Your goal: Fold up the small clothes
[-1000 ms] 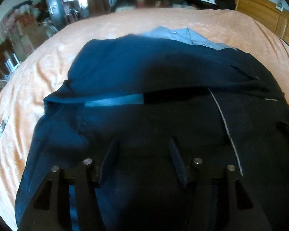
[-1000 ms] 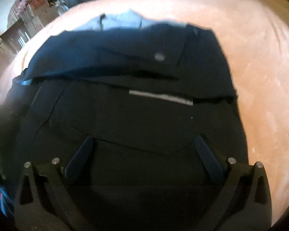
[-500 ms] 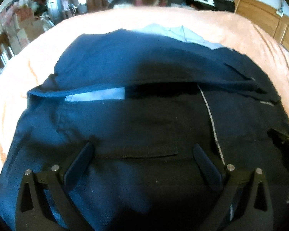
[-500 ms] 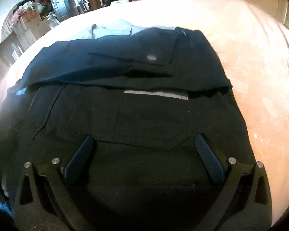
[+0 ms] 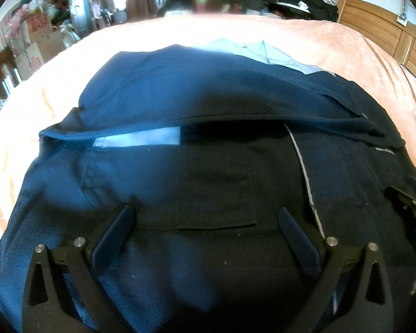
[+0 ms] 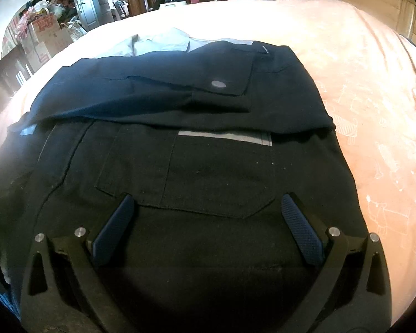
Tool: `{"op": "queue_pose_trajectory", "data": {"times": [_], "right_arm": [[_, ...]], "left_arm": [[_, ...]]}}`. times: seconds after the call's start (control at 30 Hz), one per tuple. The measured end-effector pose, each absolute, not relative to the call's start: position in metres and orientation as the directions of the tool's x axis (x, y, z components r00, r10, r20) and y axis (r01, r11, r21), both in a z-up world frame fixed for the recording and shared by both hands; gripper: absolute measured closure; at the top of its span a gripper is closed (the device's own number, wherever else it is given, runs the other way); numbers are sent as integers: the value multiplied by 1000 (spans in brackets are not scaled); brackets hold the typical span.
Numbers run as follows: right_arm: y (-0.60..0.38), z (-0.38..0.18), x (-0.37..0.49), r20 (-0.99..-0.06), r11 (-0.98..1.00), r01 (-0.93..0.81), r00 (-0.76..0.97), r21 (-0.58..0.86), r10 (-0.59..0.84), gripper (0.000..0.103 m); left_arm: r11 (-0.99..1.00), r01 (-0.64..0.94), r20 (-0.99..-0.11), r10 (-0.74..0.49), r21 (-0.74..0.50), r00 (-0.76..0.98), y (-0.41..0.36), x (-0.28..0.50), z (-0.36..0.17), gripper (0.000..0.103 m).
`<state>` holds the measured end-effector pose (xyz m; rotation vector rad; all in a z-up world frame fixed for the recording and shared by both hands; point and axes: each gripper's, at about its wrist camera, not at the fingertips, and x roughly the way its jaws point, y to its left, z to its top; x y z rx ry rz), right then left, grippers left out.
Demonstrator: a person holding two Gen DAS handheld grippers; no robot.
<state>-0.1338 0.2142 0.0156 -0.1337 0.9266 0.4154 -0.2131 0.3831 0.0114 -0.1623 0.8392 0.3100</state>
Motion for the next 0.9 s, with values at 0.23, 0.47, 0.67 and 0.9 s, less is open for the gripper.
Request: {"op": "queue_pose_trajectory", "data": {"times": [0.23, 0.47, 0.67, 0.9], "right_arm": [[214, 15, -134, -799, 912, -405, 526, 65, 291, 0], [213, 15, -134, -800, 911, -406, 524, 66, 292, 0], [213, 15, -134, -800, 911, -406, 524, 67, 292, 0], [213, 15, -134, -801, 911, -407, 523, 66, 292, 0]], "left_arm": [[943, -333, -752, 207, -17, 626, 383, -216, 11, 0], [943, -332, -752, 207, -17, 626, 384, -216, 11, 0], [943, -331, -752, 206, -18, 626, 384, -216, 12, 0], [943, -332, -752, 205, -20, 627, 383, -216, 12, 0]]}}
